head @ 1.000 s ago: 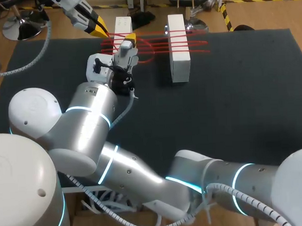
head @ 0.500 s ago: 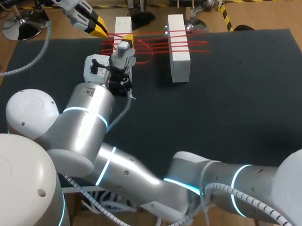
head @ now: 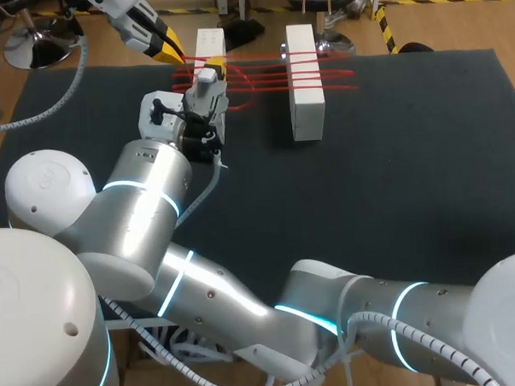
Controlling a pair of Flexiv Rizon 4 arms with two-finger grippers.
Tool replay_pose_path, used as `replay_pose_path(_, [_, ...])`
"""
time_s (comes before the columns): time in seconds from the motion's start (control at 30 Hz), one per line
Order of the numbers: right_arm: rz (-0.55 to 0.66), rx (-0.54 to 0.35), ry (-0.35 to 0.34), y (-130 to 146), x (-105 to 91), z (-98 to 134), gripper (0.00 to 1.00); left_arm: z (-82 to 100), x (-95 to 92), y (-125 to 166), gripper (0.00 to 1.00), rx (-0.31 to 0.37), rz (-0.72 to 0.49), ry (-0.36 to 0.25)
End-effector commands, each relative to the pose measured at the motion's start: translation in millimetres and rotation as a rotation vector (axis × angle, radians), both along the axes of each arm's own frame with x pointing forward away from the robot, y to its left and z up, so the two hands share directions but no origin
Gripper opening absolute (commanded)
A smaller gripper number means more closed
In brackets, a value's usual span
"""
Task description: Grab the tape and strap the tape.
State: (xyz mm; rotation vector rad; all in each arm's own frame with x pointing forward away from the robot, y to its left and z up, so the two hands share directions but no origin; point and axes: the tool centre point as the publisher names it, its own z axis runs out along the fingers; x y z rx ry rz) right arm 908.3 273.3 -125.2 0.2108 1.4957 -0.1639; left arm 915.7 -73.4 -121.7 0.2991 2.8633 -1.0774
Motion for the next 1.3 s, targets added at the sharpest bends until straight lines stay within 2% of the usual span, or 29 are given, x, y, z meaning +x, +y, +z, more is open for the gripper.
replay_pose_path(0.03, [0.003,-0.003,0.0,-5,0.2,1,1.0,0.8,0.6,0,0.0,0.003,-0.002,0.002])
replay_pose_path(0.23, [0.012,0.012,0.002,-8,-4.6,4,1.0,0.8,0.6,0,0.0,0.003,-0.002,0.002])
replay_pose_path(0.47, [0.046,0.033,0.015,-12,-20.0,10,1.0,0.8,0.6,0,0.0,0.003,-0.002,0.002])
replay_pose_path(0.53, [0.054,0.034,0.017,-13,-24.1,12,0.91,0.8,0.6,0,0.0,0.003,-0.002,0.002])
replay_pose_path(0.57, [0.056,0.033,0.017,-15,-26.0,13,0.8,0.8,0.6,0,0.0,0.003,-0.002,0.002])
replay_pose_path(0.63, [0.059,0.034,0.017,-19,-28.9,16,0.88,0.8,0.6,0,0.0,0.003,-0.002,0.002])
replay_pose_path(0.67, [0.062,0.036,0.018,-22,-30.6,18,0.85,0.8,0.6,0,0.0,0.003,-0.002,0.002])
replay_pose_path(0.73, [0.064,0.036,0.018,-28,-32.9,21,0.85,0.8,0.6,0,0.0,0.003,-0.002,0.002])
replay_pose_path(0.77, [0.065,0.036,0.019,-31,-33.6,23,0.8,0.8,0.6,0,0.0,0.003,-0.002,0.002])
replay_pose_path(0.83, [0.066,0.036,0.019,-38,-34.3,27,0.83,0.8,0.6,0,0.0,0.003,-0.002,0.002])
replay_pose_path(0.87, [0.066,0.037,0.018,-42,-34.0,29,0.78,0.8,0.6,0,0.0,0.003,-0.002,0.002])
replay_pose_path(0.9, [0.066,0.038,0.018,-46,-33.5,31,0.86,0.8,0.6,0,0.0,0.003,-0.002,0.002])
replay_pose_path(0.93, [0.065,0.041,0.015,-50,-32.8,33,0.89,0.8,0.6,0,0.0,0.003,-0.002,0.002])
replay_pose_path(1.03, [0.058,0.041,0.009,-63,-29.4,39,0.87,0.8,0.6,0,0.0,0.003,-0.002,0.002])
replay_pose_path(1.3, [0.04,0.028,0.012,-99,-20.2,45,0.92,0.8,0.6,0,0.0,0.003,-0.002,0.002])
